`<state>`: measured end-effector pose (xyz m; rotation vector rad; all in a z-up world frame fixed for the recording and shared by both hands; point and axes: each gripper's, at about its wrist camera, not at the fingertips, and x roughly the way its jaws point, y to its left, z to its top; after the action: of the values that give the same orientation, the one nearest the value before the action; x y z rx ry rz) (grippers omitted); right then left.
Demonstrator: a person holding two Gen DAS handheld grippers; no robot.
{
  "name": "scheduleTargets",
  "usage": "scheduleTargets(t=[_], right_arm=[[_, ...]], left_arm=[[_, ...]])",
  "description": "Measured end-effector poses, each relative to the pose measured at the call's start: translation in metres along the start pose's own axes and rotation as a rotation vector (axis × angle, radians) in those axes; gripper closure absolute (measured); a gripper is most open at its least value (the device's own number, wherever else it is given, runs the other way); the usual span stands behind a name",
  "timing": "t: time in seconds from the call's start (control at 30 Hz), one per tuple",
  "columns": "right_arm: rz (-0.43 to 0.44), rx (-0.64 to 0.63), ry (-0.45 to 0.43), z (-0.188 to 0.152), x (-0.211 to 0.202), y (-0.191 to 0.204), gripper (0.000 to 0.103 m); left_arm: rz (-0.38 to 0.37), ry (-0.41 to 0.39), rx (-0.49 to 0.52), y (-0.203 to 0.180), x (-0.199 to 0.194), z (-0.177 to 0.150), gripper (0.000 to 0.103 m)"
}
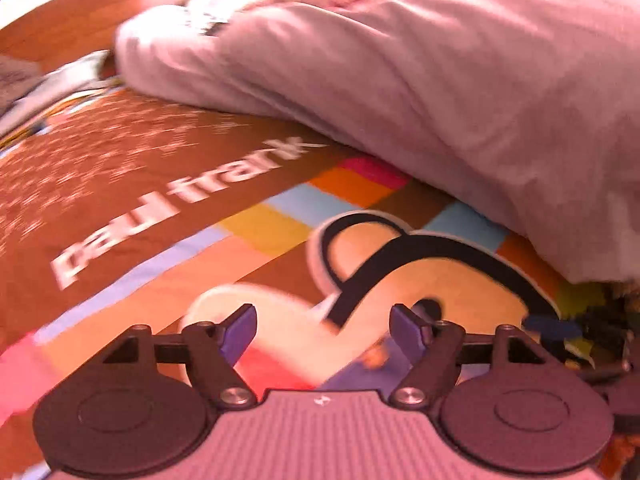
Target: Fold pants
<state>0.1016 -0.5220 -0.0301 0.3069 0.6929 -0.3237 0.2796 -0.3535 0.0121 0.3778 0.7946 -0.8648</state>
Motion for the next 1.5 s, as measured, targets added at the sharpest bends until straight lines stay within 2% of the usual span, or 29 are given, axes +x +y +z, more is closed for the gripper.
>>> scheduleTargets(t=[0.03, 0.1, 0.17, 0.27, 0.3, 0.33, 0.37, 0.4, 0.5, 0.6, 0.67, 0.77, 0.83, 0.9, 1.0, 1.03, 1.1, 1.17, 1.27, 1.33, 1.37, 1.43, 1.5], right_arm=[[0.017, -0.037, -0.019, 0.001, 0.000, 0.008, 0.042], [0.063, -0.123, -0.021, 0.002, 0.003, 0.026, 0.029], [0.055, -0.191, 0.026, 0.000, 0.014, 0.045, 0.027], [-0.062, -0.274, 0.081, -0.007, 0.034, 0.063, 0.026], [-0.135, -0.313, 0.083, -0.011, 0.041, 0.065, 0.023], [-0.177, -0.330, 0.071, -0.013, 0.044, 0.066, 0.018], [-0.213, -0.331, 0.056, -0.014, 0.045, 0.064, 0.008], [-0.240, -0.316, 0.051, -0.012, 0.046, 0.060, 0.005], [-0.266, -0.303, 0.044, -0.009, 0.044, 0.062, 0.005], [-0.312, -0.396, -0.018, -0.009, 0.031, 0.089, 0.009], [-0.236, -0.437, -0.073, -0.008, 0.013, 0.108, 0.007], [-0.019, -0.462, -0.121, -0.016, -0.013, 0.132, 0.001], [0.108, -0.445, -0.052, -0.021, -0.018, 0.148, 0.001], [0.247, -0.418, 0.028, -0.024, -0.018, 0.169, 0.005], [0.423, -0.388, 0.108, -0.026, -0.010, 0.207, 0.012], [0.458, -0.397, 0.119, -0.028, -0.009, 0.217, 0.014], [0.511, -0.451, 0.124, -0.036, 0.000, 0.234, 0.023], [0.521, -0.499, 0.091, -0.046, 0.005, 0.238, 0.031], [0.545, -0.491, 0.126, -0.055, 0.015, 0.226, 0.031], [0.562, -0.455, 0.146, -0.055, 0.020, 0.223, 0.031], [0.566, -0.446, 0.151, -0.054, 0.022, 0.223, 0.031], [0.566, -0.440, 0.149, -0.057, 0.021, 0.220, 0.031], [0.559, -0.451, 0.144, -0.060, 0.021, 0.219, 0.031]], left_arm=[[0.027, 0.000, -0.009, 0.007, -0.011, -0.013, 0.022], [0.107, 0.029, -0.012, 0.021, -0.027, -0.042, 0.019], [0.199, 0.087, -0.007, 0.036, -0.040, -0.079, 0.019], [0.305, 0.174, -0.031, 0.066, -0.062, -0.130, 0.019], [0.331, 0.192, -0.048, 0.077, -0.070, -0.147, 0.019], [0.366, 0.211, -0.059, 0.088, -0.079, -0.163, 0.019], [0.392, 0.219, -0.071, 0.098, -0.088, -0.176, 0.018], [0.404, 0.207, -0.099, 0.111, -0.102, -0.193, 0.016], [0.418, 0.197, -0.206, 0.143, -0.142, -0.222, 0.015], [0.455, 0.188, -0.247, 0.166, -0.180, -0.236, 0.016], [0.453, 0.147, -0.250, 0.178, -0.197, -0.234, 0.016], [0.445, 0.091, -0.262, 0.195, -0.207, -0.219, 0.016], [0.409, 0.075, -0.278, 0.207, -0.200, -0.205, 0.018], [0.336, 0.083, -0.263, 0.220, -0.185, -0.188, 0.025], [0.274, 0.120, -0.202, 0.231, -0.157, -0.167, 0.028], [0.260, 0.143, -0.193, 0.234, -0.148, -0.162, 0.029], [0.223, 0.184, -0.201, 0.243, -0.131, -0.158, 0.030], [0.174, 0.239, -0.241, 0.254, -0.116, -0.158, 0.039], [0.090, 0.285, -0.292, 0.267, -0.100, -0.165, 0.047], [0.054, 0.287, -0.279, 0.265, -0.098, -0.167, 0.049], [0.063, 0.302, -0.250, 0.260, -0.096, -0.168, 0.054], [0.130, 0.334, -0.186, 0.250, -0.091, -0.167, 0.066], [0.162, 0.330, -0.134, 0.236, -0.091, -0.165, 0.091]])
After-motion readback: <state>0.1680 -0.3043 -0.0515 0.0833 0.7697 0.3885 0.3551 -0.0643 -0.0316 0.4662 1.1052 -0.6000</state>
